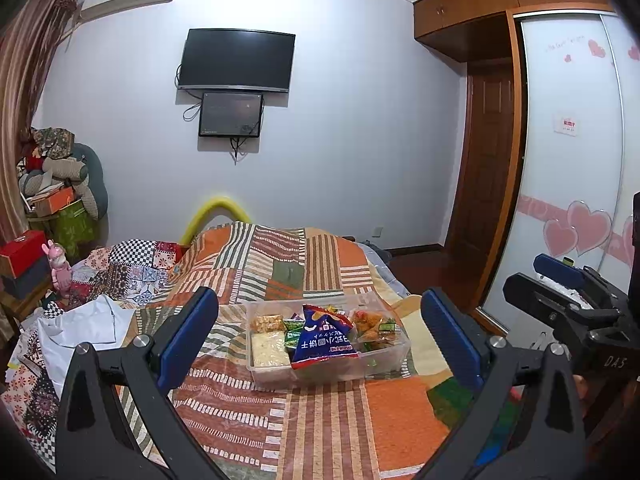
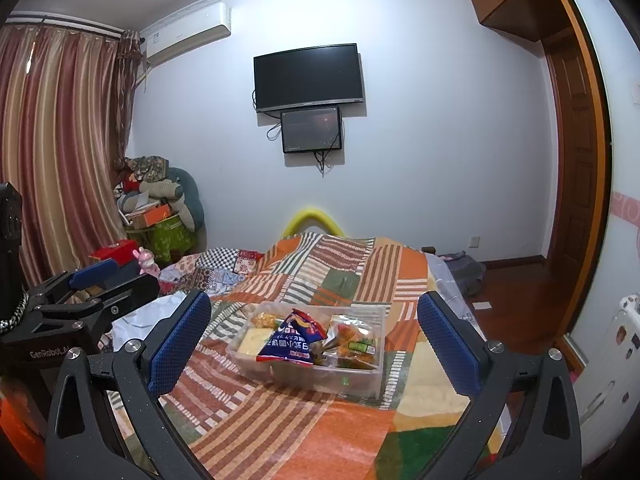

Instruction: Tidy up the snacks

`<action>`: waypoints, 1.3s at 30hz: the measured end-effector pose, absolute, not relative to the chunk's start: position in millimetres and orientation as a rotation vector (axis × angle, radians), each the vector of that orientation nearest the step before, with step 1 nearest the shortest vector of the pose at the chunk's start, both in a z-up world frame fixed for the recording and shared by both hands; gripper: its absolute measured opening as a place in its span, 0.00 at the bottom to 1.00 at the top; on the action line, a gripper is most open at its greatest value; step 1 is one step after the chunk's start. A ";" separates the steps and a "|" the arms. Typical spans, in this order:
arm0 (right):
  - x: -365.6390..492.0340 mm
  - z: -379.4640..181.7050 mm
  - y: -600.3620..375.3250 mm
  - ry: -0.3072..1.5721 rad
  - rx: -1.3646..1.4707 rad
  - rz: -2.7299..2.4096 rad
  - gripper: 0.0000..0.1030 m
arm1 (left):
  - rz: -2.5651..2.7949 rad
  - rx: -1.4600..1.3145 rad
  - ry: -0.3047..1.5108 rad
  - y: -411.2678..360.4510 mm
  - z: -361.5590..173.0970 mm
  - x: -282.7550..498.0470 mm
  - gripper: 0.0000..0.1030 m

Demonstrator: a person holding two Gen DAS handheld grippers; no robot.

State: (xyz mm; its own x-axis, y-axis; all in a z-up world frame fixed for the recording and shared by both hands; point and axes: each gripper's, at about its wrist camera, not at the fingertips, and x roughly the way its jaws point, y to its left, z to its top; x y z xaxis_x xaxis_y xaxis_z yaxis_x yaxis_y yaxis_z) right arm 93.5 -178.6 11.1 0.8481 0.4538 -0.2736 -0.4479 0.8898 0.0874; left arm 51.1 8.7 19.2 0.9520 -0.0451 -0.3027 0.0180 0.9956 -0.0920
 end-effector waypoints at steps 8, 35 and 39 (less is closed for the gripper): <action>93.9 10.1 -180.0 0.294 0.024 0.474 1.00 | -0.032 -0.092 0.309 8.7 18.9 50.2 1.00; 92.3 12.8 -183.3 0.295 0.035 0.467 1.00 | -0.043 -0.091 0.312 6.7 16.4 49.5 1.00; 92.3 13.7 -184.1 0.294 0.037 0.467 1.00 | -0.054 -0.098 0.312 6.9 16.9 49.8 1.00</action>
State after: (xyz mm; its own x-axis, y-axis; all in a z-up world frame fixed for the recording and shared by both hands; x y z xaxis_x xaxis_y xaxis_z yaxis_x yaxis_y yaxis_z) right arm 92.3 -184.1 13.7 0.8516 0.4490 -0.2707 -0.4384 0.8930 0.1019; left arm 49.8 6.9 16.9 0.9504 -0.0685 -0.3033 0.0382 0.9937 -0.1049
